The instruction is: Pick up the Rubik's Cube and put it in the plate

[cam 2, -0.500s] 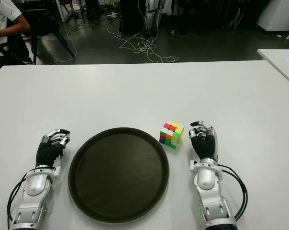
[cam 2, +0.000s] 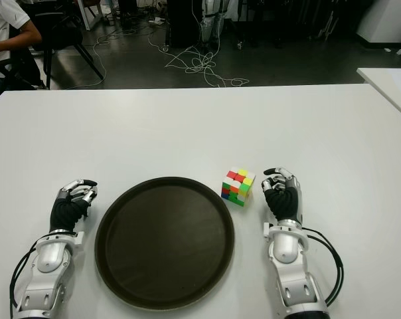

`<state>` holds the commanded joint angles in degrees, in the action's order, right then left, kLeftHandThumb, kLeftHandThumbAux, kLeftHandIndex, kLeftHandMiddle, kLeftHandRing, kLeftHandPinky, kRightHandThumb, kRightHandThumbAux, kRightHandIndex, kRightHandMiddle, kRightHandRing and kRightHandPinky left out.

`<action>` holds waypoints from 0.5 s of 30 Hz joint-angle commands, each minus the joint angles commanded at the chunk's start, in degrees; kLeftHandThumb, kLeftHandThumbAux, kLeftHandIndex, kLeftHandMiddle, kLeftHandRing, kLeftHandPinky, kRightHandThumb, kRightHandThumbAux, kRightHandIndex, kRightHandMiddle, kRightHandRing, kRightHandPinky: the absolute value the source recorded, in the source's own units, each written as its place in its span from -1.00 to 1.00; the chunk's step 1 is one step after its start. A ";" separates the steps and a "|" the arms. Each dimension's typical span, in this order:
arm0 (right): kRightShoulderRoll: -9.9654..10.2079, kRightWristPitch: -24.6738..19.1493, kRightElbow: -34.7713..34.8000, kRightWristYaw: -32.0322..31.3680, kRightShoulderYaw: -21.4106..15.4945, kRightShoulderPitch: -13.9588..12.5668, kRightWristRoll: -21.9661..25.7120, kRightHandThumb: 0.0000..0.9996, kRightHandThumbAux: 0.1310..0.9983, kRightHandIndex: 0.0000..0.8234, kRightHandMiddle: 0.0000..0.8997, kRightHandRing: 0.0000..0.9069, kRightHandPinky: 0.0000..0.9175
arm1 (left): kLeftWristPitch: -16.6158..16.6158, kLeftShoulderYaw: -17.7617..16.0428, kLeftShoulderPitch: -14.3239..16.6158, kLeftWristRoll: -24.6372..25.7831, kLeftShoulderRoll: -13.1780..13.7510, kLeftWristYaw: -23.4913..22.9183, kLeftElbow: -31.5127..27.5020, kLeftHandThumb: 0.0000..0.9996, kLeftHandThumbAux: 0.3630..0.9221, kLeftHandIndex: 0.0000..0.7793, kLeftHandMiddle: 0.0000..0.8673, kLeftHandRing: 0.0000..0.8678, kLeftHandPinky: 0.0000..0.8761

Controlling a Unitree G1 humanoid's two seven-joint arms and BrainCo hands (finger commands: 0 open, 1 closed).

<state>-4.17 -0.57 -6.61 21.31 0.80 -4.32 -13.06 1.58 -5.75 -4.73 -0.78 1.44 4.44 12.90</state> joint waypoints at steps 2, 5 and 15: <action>-0.06 -0.15 0.03 -0.14 0.02 -0.01 -0.15 0.39 0.37 0.07 0.80 0.80 0.77 | -0.02 -0.11 0.02 0.35 -0.04 -0.24 0.10 0.42 0.23 0.14 0.87 0.90 0.84; -0.05 0.04 -0.01 -0.21 -0.04 -0.02 -0.15 0.39 0.37 0.07 0.80 0.81 0.77 | -0.27 -0.23 0.03 0.75 -0.12 -0.46 0.00 0.42 0.23 0.14 0.86 0.90 0.84; 0.81 0.24 -0.07 -0.21 -0.96 0.04 1.01 0.38 0.38 0.06 0.81 0.81 0.78 | -1.76 -0.36 -0.04 1.10 -0.49 -0.07 -0.91 0.42 0.23 0.14 0.86 0.91 0.85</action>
<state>-3.36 -0.33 -6.68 21.11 -0.16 -4.29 -12.06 -0.18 -6.11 -4.78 0.32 0.95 4.37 11.99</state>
